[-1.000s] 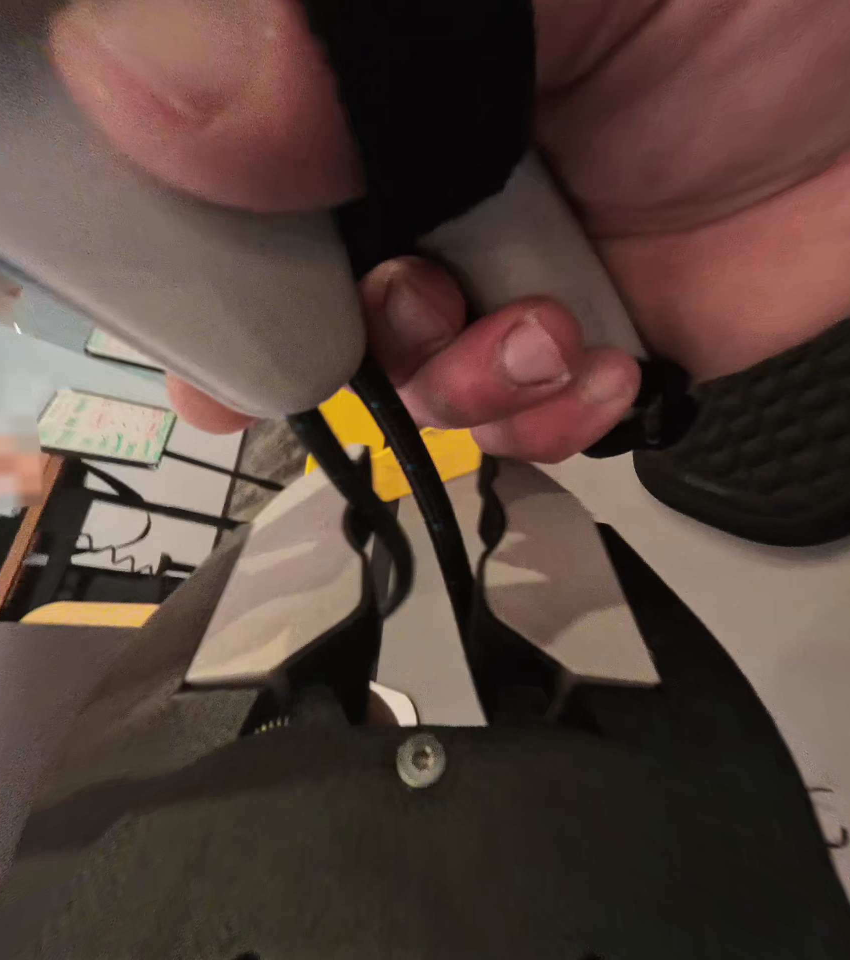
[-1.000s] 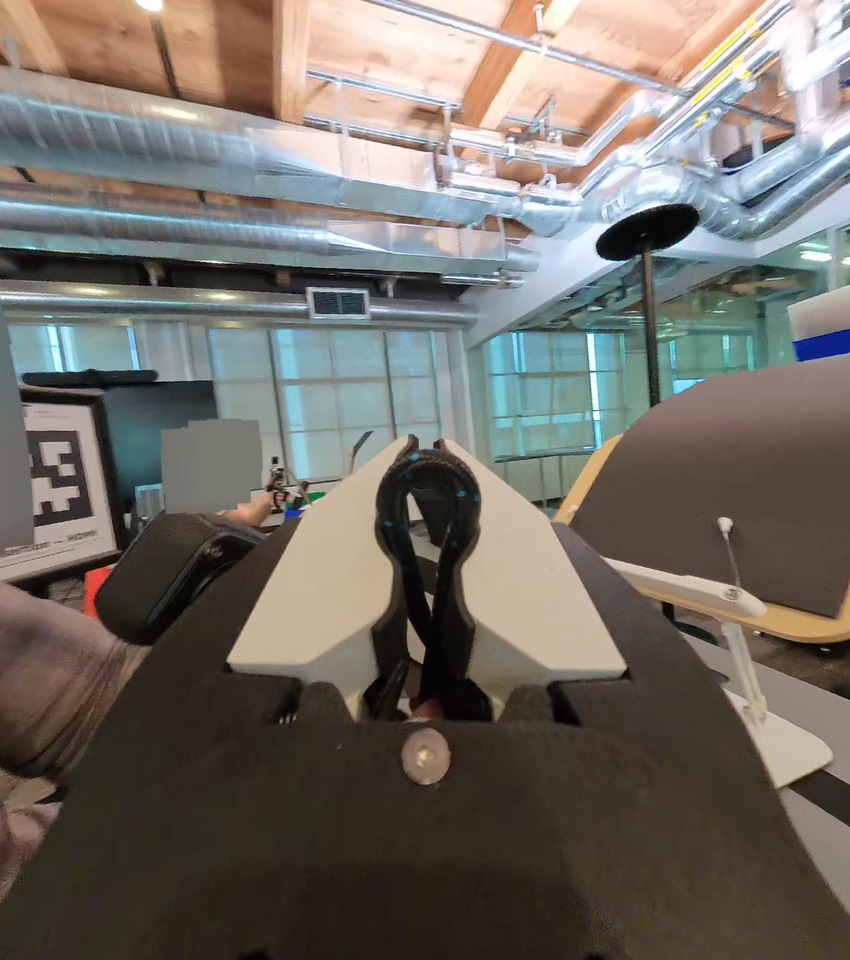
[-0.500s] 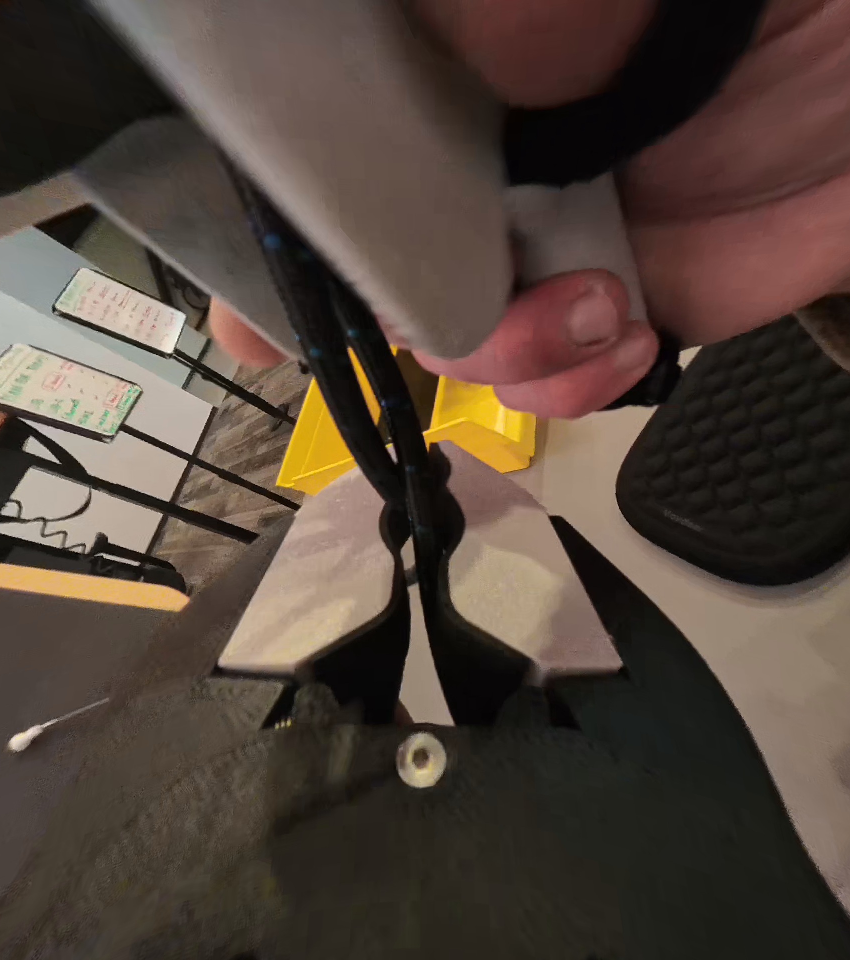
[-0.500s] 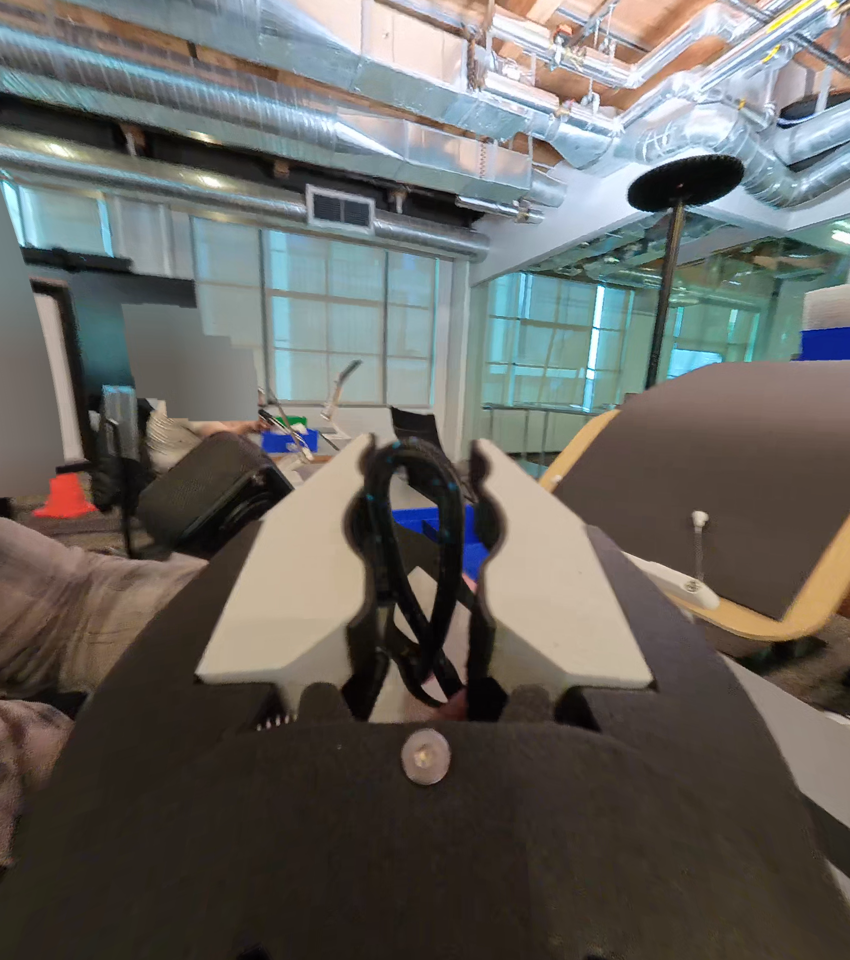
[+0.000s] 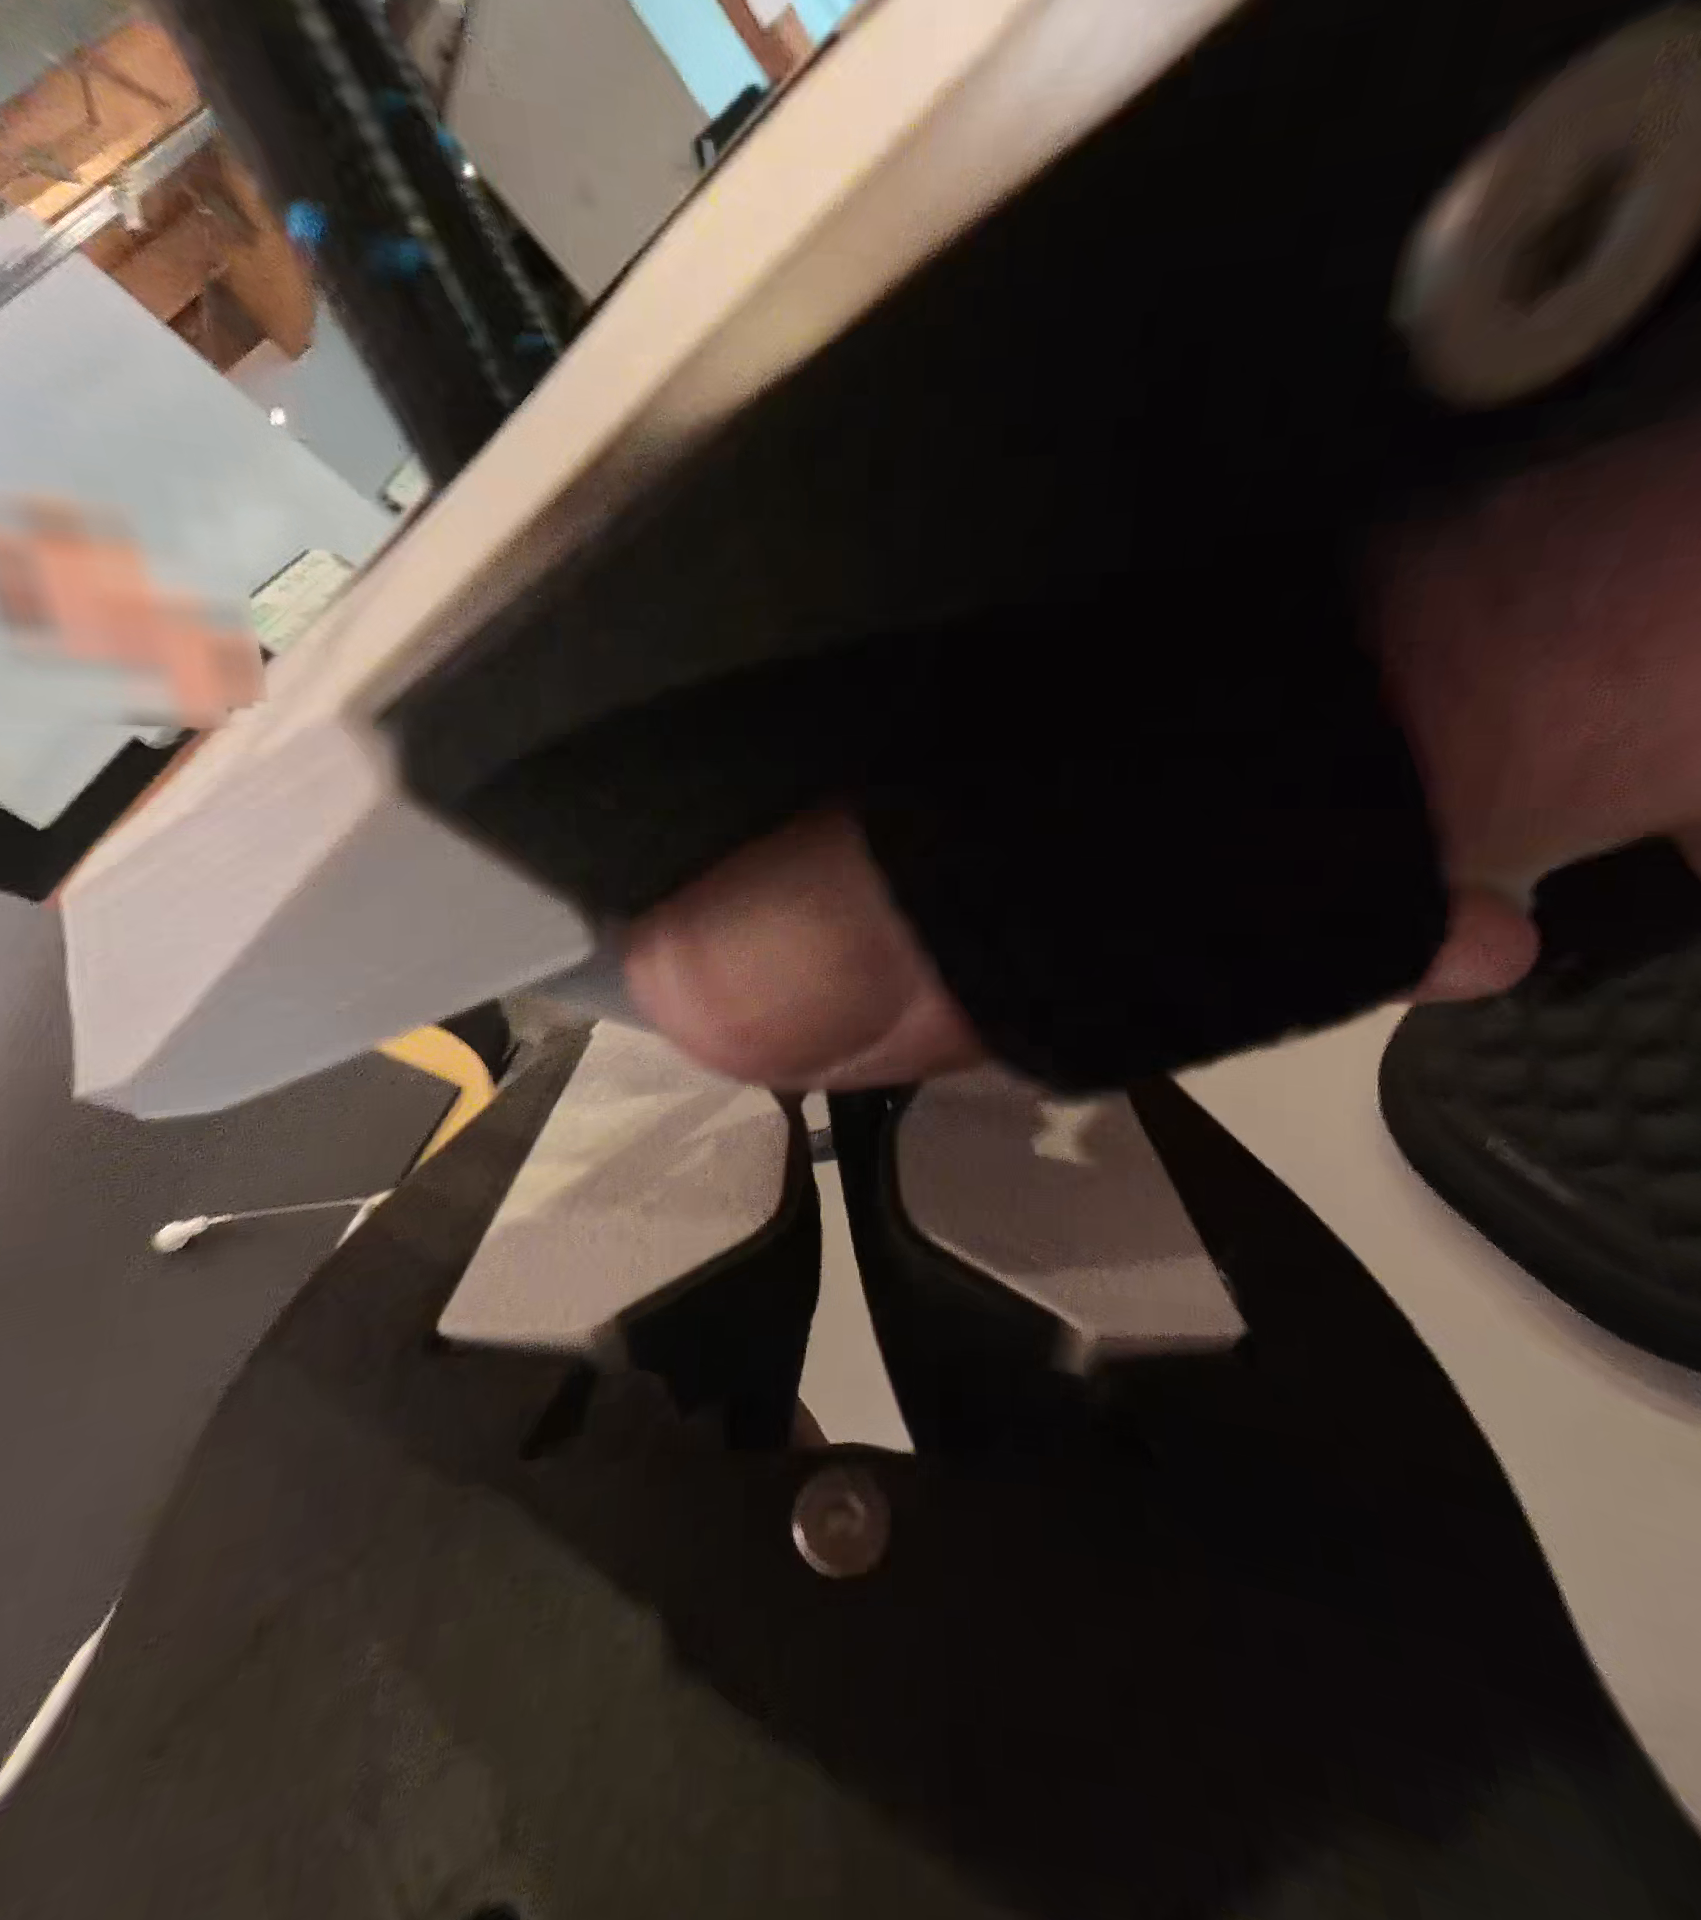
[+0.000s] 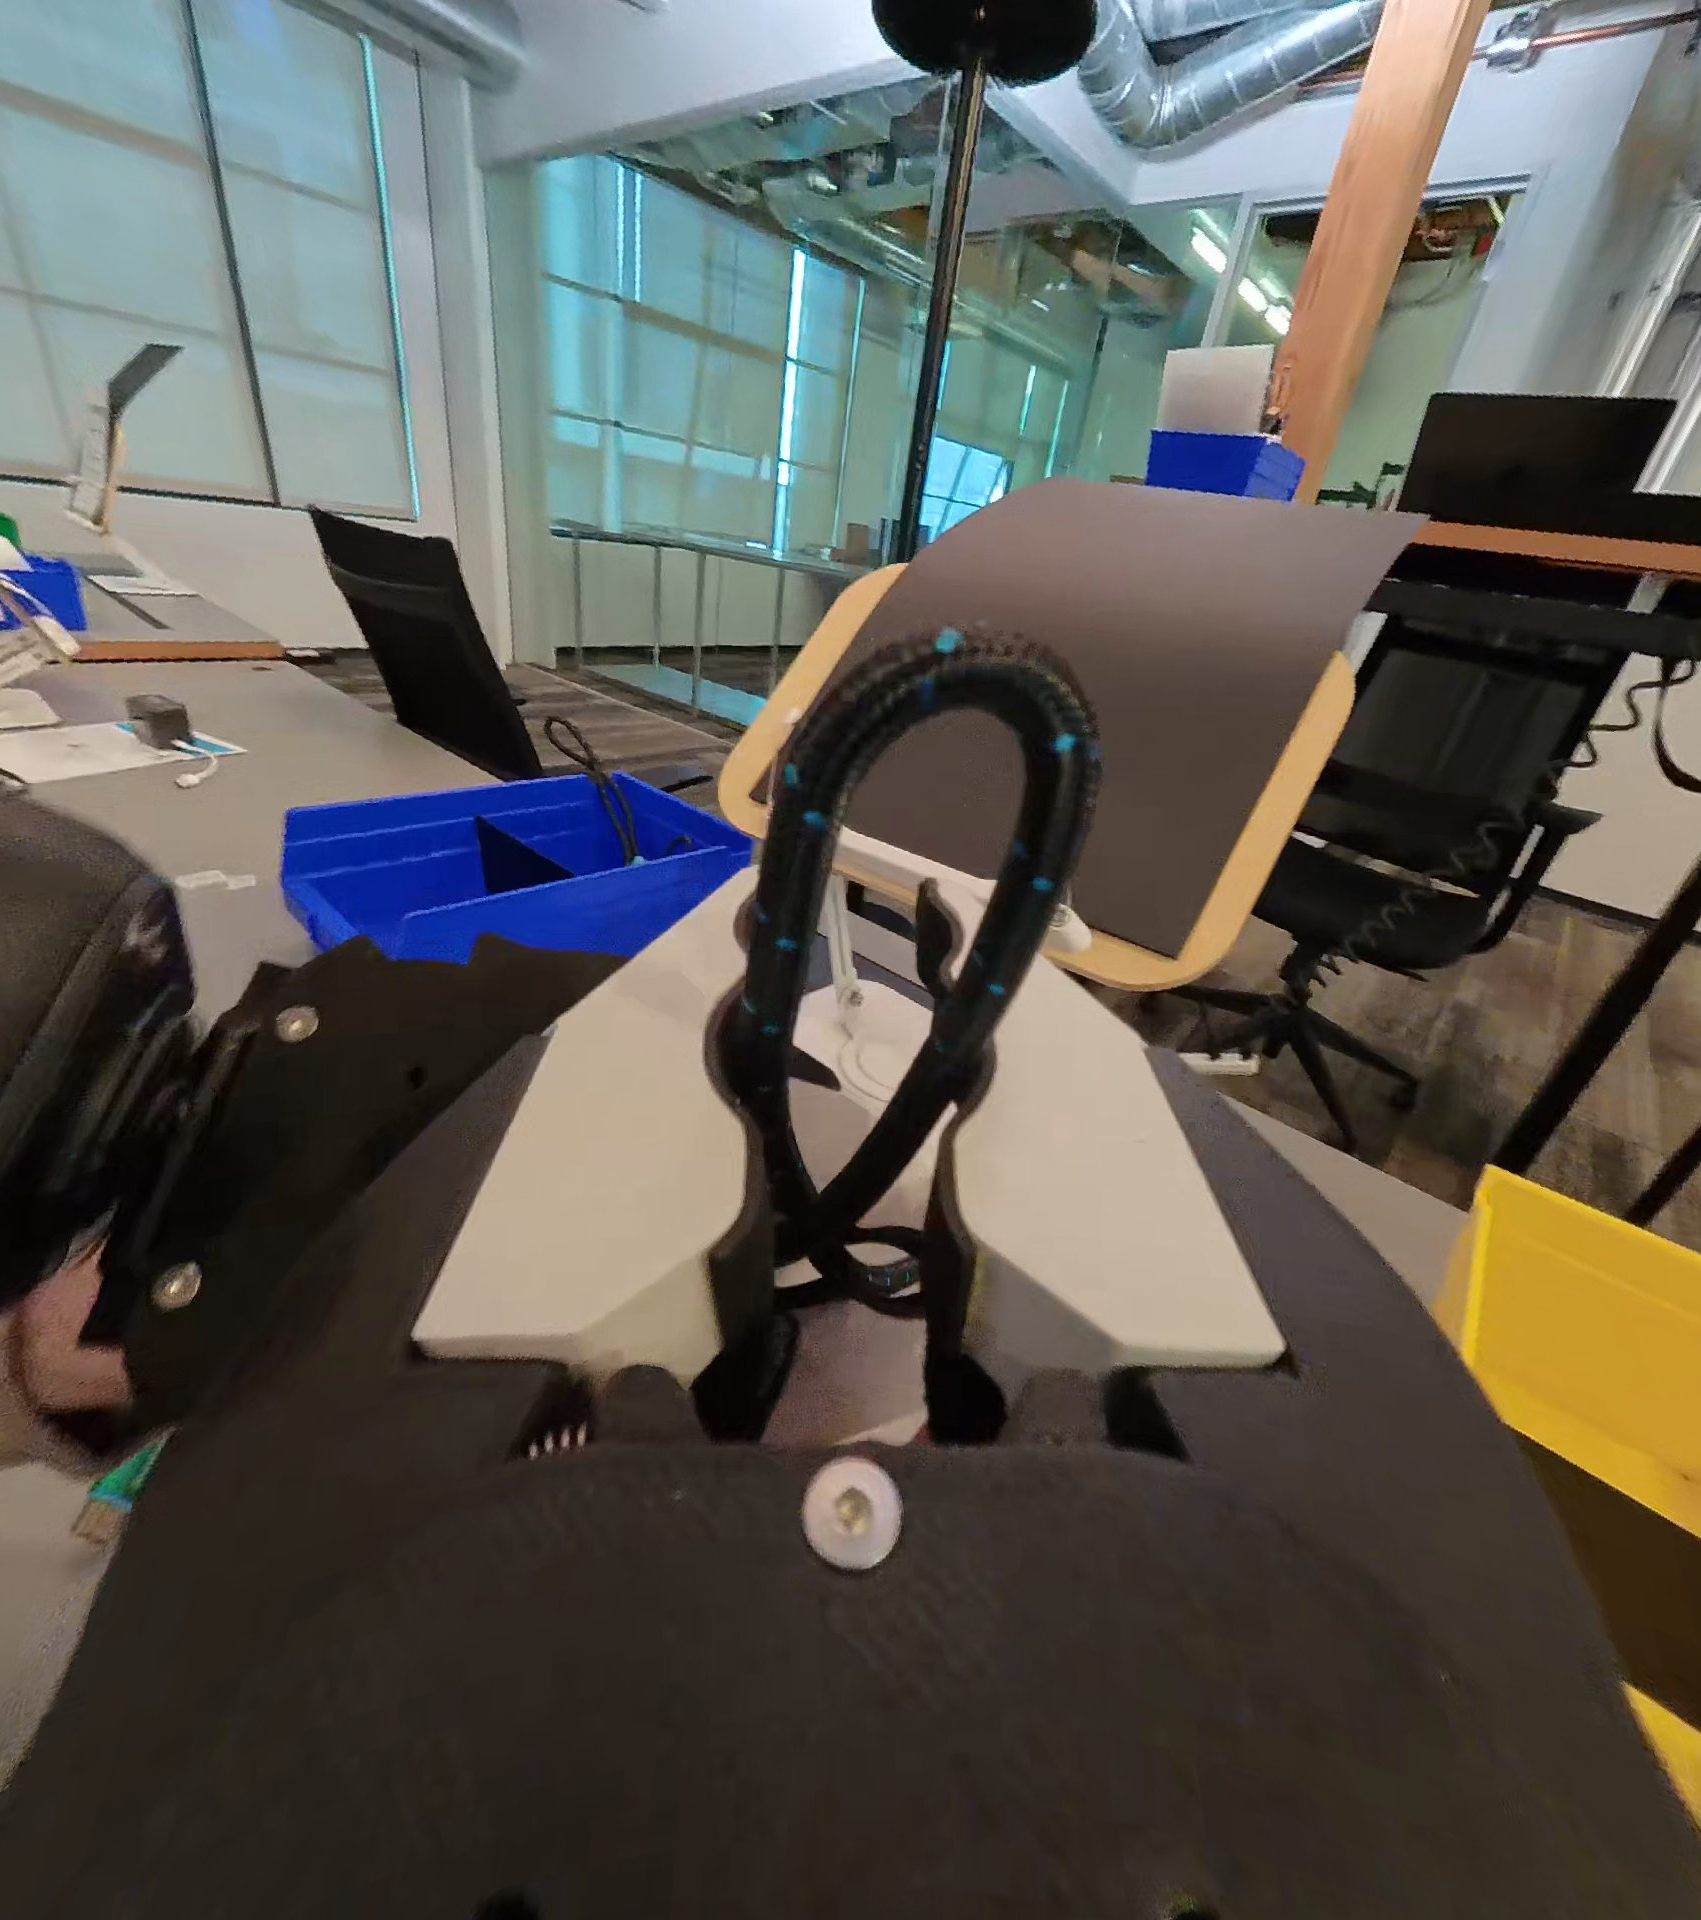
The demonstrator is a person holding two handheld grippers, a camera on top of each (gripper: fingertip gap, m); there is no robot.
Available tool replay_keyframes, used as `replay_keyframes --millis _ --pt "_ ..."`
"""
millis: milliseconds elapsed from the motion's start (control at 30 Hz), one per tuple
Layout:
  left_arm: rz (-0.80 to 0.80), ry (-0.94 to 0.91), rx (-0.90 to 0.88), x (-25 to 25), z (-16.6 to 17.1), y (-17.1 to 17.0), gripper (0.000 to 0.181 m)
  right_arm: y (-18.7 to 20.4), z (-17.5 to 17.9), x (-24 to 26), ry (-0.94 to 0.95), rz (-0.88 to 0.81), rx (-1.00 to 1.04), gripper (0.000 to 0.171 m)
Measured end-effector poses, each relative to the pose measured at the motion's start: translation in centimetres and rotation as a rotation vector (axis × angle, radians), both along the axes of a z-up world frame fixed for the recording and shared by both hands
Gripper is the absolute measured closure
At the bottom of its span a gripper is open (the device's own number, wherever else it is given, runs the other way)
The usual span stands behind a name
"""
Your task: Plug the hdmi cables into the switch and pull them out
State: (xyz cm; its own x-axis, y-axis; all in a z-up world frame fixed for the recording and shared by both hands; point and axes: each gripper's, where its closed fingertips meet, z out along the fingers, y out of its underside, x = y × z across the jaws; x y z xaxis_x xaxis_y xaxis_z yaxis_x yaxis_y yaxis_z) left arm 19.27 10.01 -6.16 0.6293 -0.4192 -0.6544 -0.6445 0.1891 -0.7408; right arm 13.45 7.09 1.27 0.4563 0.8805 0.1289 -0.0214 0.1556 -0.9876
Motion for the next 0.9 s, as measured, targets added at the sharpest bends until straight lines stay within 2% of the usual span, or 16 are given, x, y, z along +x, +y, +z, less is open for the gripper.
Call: replay_keyframes --millis 133,267,333,500,567,733,900 --pt "0.034 -0.057 0.014 -0.3 0.2 0.5 0.174 -0.7 -0.2 -0.8 -0.035 0.0 0.079 0.171" --pt "0.023 -0.075 0.032 -0.2 0.8 0.4 0.168 -1.2 0.0 -1.2 -0.075 -0.005 0.164 0.171" --pt "-0.037 -0.079 0.016 0.0 0.6 -0.1 0.165 -1.4 0.0 -1.3 -0.095 0.016 0.178 0.171" --pt "-0.135 -0.061 -0.097 -2.4 -0.5 -2.2 0.114 -0.9 -1.3 -0.8 -0.231 0.045 0.271 0.171" --pt "-0.177 -0.057 -0.107 -3.8 0.1 -3.6 0.108 -0.7 -2.2 -0.6 -0.297 0.083 0.291 0.171" --pt "-0.364 -0.174 0.068 -4.0 7.3 -8.1 0.121 -3.3 -4.8 -1.8 -0.448 0.307 0.376 0.171" --pt "-0.553 -0.095 -0.029 -0.8 6.5 -10.7 0.127 -6.5 -5.7 -3.2 -0.48 0.474 0.413 0.171"
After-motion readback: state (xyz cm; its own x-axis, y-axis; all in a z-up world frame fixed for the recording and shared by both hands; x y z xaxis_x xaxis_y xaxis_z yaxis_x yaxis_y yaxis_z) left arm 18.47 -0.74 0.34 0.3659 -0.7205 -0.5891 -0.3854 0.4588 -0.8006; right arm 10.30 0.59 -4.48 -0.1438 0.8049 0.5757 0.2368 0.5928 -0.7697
